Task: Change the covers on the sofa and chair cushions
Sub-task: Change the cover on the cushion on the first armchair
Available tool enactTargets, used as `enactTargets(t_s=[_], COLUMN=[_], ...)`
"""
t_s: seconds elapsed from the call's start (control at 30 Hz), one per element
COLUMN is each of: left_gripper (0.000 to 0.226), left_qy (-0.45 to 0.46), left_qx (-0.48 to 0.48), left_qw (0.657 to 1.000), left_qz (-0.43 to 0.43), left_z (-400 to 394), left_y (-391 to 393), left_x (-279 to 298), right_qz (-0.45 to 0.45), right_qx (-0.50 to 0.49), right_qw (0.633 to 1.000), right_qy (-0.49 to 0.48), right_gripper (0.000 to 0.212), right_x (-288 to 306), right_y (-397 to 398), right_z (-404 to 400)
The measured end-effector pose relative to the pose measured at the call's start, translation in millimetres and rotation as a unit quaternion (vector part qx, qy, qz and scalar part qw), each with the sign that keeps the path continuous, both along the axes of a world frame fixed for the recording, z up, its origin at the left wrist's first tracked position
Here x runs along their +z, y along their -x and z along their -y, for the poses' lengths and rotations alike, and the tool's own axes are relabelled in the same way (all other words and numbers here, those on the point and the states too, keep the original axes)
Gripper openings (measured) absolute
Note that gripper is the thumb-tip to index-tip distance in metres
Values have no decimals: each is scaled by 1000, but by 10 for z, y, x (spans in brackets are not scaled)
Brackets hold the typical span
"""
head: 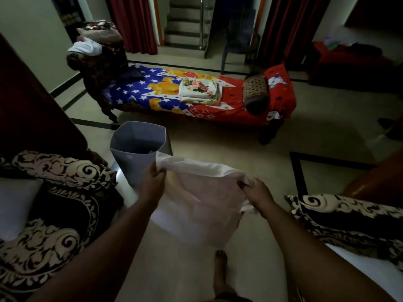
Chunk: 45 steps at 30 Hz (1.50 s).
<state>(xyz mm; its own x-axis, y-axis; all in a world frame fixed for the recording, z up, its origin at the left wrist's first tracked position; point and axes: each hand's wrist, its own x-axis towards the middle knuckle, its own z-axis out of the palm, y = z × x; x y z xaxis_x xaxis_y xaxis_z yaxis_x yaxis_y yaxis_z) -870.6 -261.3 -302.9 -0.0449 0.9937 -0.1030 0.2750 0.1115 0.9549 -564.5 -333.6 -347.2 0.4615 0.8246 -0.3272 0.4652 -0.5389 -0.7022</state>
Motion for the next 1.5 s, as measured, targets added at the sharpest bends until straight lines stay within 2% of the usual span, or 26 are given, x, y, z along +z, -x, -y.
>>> enactTargets(t_s=[0.07,0.13,0.27,0.3,0.37,0.4,0.47,0.57,0.63,0.73,0.8,0.83,0.93,1.0,1.2,1.33,1.4,1.5], left_gripper=[29,34,41,53,80,75,48,26,24,27,32,34,32,32,38,39,39,40], left_qy=[4,-4,36,42,28,14,-4,9,15,34,37,32,0,-28,-52,-39,-15,52], left_qx=[-41,-83,-175,-191,-193,-177,-139,-111,-109,-107,-137,-153,-174,-155,-81,-40,-17,-6], left_qw=[999,997,984,980,980,983,989,992,991,991,986,982,972,970,960,955,955,955], left_qz=[12,9,-13,-20,-36,-42,-39,-50,-69,-71,-90,-104,-157,-186,-264,-292,-296,-293], left_z=[-217,-441,-871,-1005,-1256,-1427,-1769,-2293,-2656,-3210,-3605,-3795,-4302,-4644,-5564,-6022,-6184,-6362], left_y=[-167,-401,-777,-839,-927,-961,-958,-865,-761,-569,-413,-332,-59,184,892,1275,1428,1599], left_x=[-32,-62,-185,-218,-244,-244,-258,-232,-232,-238,-271,-298,-325,-361,-585,-793,-927,-1189], right_qz=[-127,-224,-355,-384,-413,-413,-392,-242,-112,-10,3,6,26,23,-1,-33,-50,-62], right_qx=[-48,-42,34,57,93,116,179,246,247,258,272,290,320,310,293,293,303,326], right_qw=[990,971,933,920,906,903,902,937,960,966,962,957,947,951,955,955,951,942], right_qy=[-46,-70,-54,-47,-21,-10,4,-44,-74,-23,5,3,-14,-15,-33,-29,-22,42], right_gripper=[40,40,5,5,20,24,31,34,36,71,93,91,53,39,25,24,26,34], right_x=[-6,-9,179,235,328,356,434,508,443,307,233,196,84,9,-133,-306,-386,-579], right_y=[60,117,366,442,544,558,543,443,404,464,609,701,1052,1341,2117,2522,2676,2856], right_z=[-446,-910,-1662,-1829,-2111,-2283,-2599,-3098,-3484,-4045,-4435,-4622,-5158,-5540,-6486,-6985,-7162,-7394])
